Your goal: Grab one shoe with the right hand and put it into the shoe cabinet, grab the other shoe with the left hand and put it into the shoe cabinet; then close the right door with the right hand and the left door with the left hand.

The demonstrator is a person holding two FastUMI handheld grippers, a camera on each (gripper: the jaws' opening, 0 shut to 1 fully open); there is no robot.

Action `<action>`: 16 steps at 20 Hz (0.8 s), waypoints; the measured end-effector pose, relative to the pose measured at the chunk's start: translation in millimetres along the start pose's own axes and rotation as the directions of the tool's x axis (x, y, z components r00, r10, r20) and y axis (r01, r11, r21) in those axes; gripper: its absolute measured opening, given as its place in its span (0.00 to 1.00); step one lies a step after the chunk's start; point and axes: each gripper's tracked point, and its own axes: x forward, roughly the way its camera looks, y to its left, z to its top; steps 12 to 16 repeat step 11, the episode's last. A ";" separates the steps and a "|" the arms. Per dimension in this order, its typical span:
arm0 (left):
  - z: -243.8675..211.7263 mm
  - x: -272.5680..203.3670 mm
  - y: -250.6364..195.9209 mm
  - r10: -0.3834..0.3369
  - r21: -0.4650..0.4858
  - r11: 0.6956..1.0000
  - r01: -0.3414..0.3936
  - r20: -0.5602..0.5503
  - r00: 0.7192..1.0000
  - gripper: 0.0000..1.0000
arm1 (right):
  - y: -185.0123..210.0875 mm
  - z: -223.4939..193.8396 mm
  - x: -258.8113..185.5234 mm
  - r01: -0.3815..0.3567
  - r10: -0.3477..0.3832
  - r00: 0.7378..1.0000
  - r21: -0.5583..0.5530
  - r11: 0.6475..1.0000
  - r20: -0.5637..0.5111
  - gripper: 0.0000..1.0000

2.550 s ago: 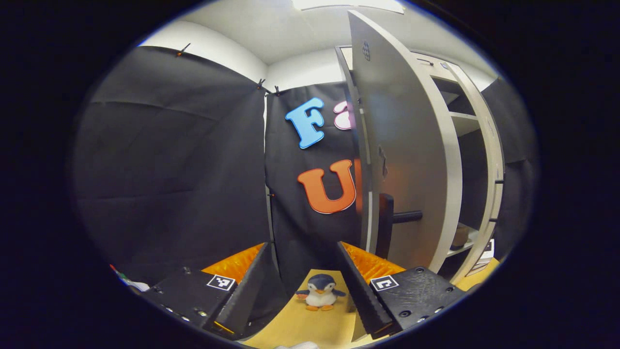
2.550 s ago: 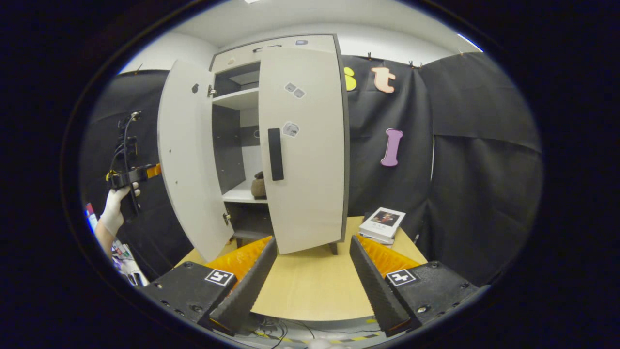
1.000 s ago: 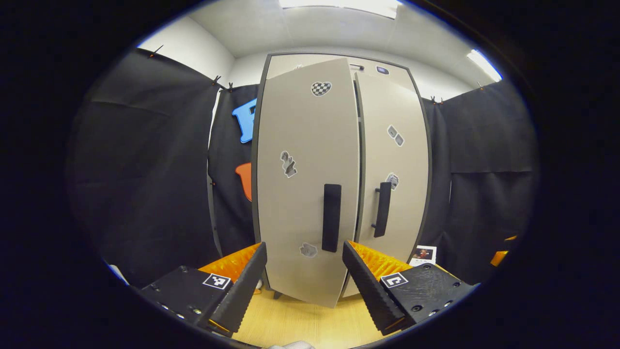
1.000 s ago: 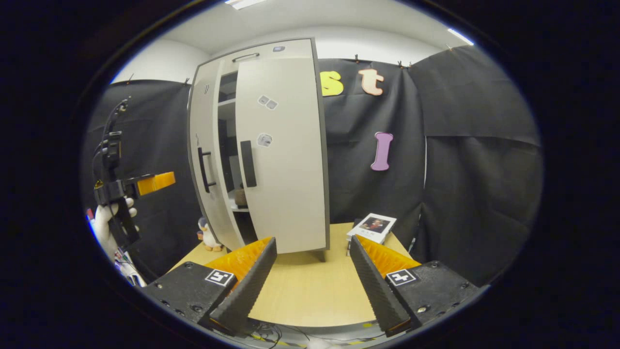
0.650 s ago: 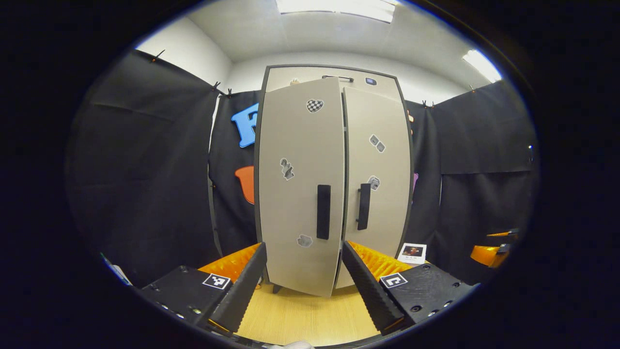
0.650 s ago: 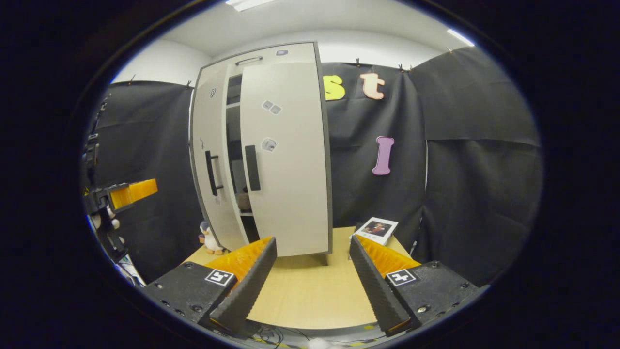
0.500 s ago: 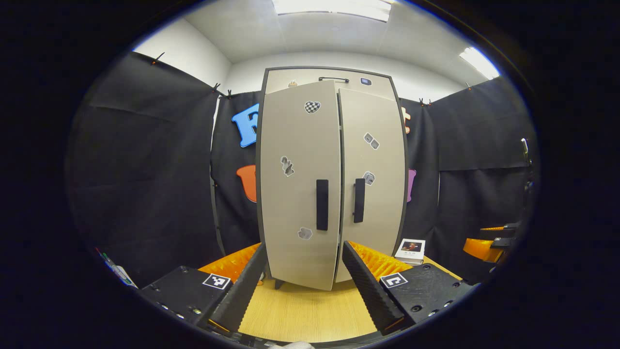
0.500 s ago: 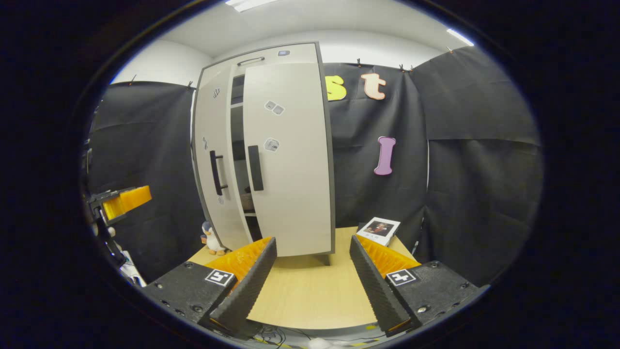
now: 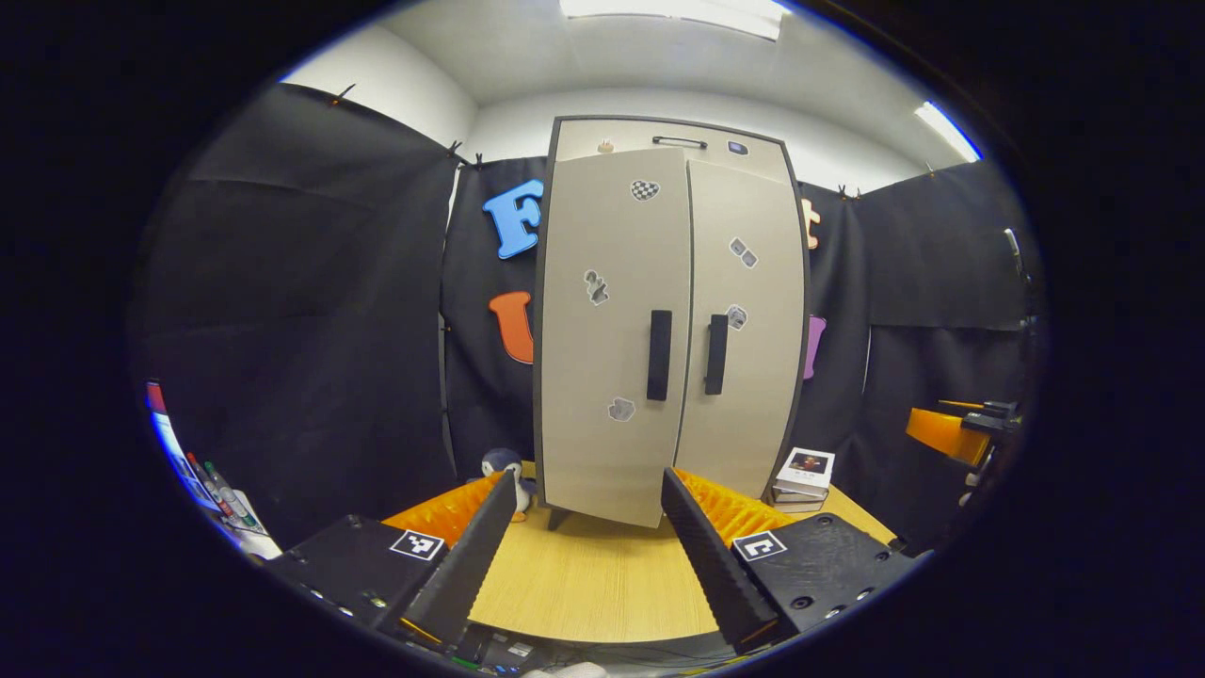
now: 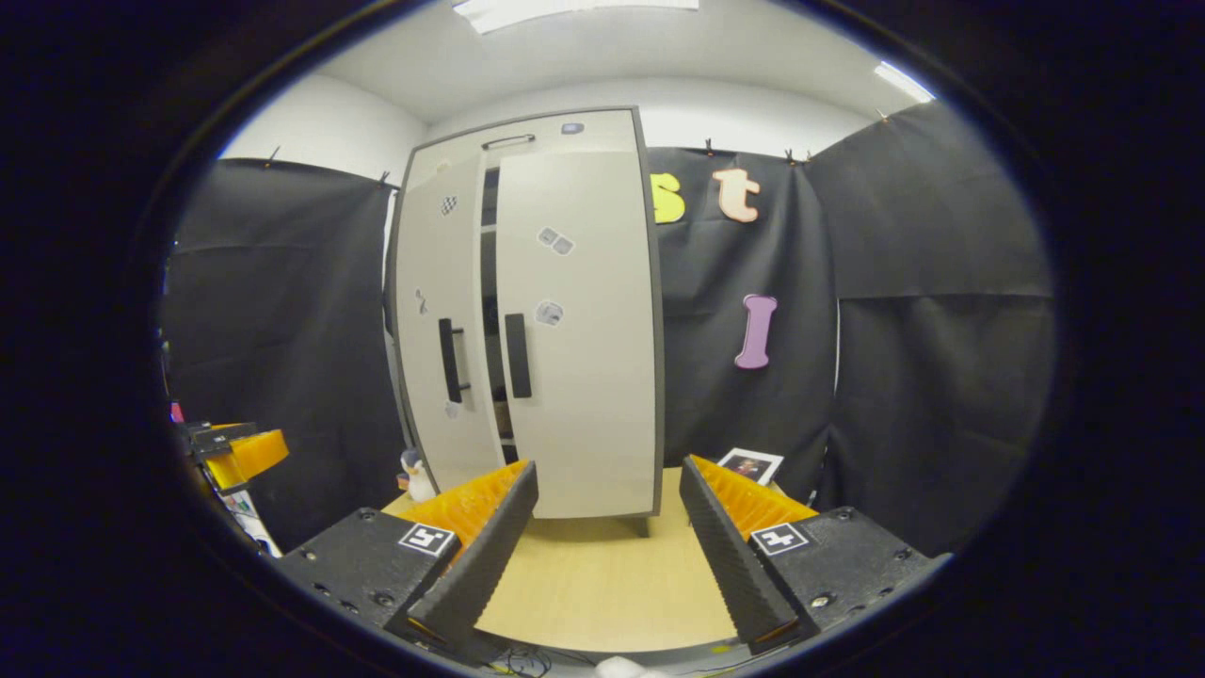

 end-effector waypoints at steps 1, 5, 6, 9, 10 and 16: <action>2.3 -1.8 -0.5 -0.001 0.003 1.000 0.001 0.006 1.000 0.95 | 3.1 1.1 0.0 -0.007 0.007 1.000 0.001 1.000 0.004 0.99; 8.1 -4.5 -7.2 -0.023 0.030 0.999 0.022 0.026 0.999 0.95 | 6.7 4.7 -2.8 -0.011 0.011 1.000 0.004 1.000 0.017 1.00; 8.1 -2.3 -7.4 -0.027 0.034 0.999 0.026 0.026 0.999 0.95 | 7.0 3.2 -3.0 -0.008 0.008 1.000 0.003 1.000 0.015 0.99; 7.1 2.3 -10.3 -0.040 0.035 0.999 0.039 0.023 0.999 0.95 | 7.8 5.4 -3.2 -0.001 0.001 1.000 0.006 1.000 0.013 0.99; 7.3 3.0 -10.1 -0.043 0.038 0.998 0.042 0.024 0.999 0.95 | 8.6 5.7 -2.1 0.001 -0.001 1.000 0.006 1.000 0.012 0.99; 7.2 4.8 -10.1 -0.044 0.040 0.998 0.043 0.023 0.999 0.95 | 8.7 5.5 -2.1 0.004 -0.004 1.000 0.005 1.000 0.010 0.99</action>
